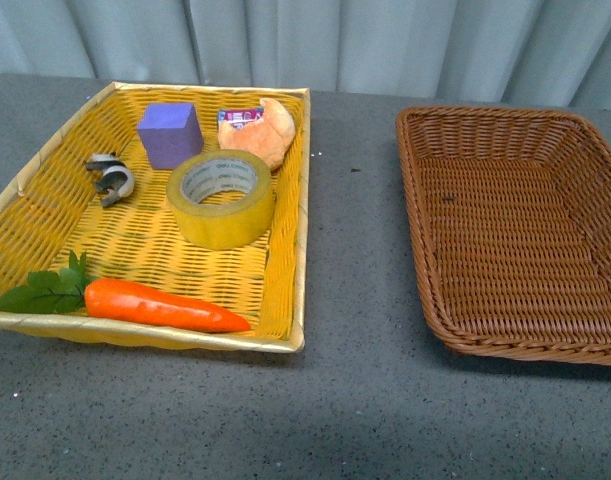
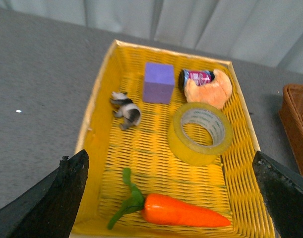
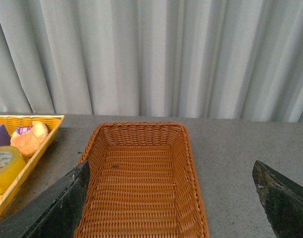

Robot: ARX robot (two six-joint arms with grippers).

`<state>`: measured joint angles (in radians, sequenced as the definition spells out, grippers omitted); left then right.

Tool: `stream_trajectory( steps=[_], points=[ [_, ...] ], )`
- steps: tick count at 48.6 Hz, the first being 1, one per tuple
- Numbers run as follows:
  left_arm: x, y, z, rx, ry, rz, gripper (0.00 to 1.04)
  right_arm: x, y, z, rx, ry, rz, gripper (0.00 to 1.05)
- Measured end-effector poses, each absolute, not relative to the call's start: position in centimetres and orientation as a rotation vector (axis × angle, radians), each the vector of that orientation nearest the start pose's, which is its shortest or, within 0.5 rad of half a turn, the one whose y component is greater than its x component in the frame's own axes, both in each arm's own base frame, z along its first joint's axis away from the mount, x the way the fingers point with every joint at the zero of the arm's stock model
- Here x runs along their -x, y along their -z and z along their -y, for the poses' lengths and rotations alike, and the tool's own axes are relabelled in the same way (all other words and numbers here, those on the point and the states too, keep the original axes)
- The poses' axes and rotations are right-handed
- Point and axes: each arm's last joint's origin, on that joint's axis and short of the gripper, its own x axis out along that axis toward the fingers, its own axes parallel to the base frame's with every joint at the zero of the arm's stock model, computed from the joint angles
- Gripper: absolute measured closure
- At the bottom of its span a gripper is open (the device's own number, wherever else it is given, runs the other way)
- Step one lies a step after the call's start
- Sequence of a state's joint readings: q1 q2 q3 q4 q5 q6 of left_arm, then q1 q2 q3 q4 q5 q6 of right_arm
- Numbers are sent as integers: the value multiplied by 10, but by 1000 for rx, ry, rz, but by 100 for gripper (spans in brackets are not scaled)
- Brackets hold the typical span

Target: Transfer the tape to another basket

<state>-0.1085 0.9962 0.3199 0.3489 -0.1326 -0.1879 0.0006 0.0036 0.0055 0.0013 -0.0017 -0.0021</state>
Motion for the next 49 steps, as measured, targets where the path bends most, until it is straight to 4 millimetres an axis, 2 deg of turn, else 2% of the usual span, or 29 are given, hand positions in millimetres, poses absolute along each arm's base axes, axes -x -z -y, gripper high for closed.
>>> stream_trajectory(
  steps=[8, 12, 17, 25, 31, 49],
  points=[
    [-259, -168, 31, 142, -1, -555, 7, -98, -165, 0, 2, -2, 3, 9],
    [-278, -158, 34, 141, -13, -631, 6, -98, -165, 0, 2, -2, 3, 9],
    [-313, -144, 40, 141, -24, -722, 7, -98, -165, 0, 2, -2, 3, 9],
    [-351, -131, 57, 125, -44, -819, 7, -98, -165, 0, 2, -2, 4, 9],
    [-372, -118, 68, 127, -79, -898, 6, -98, -165, 0, 2, -2, 4, 9],
    [-406, -99, 82, 205, -232, -972, 6, -98, -165, 0, 2, -2, 3, 9]
  ],
)
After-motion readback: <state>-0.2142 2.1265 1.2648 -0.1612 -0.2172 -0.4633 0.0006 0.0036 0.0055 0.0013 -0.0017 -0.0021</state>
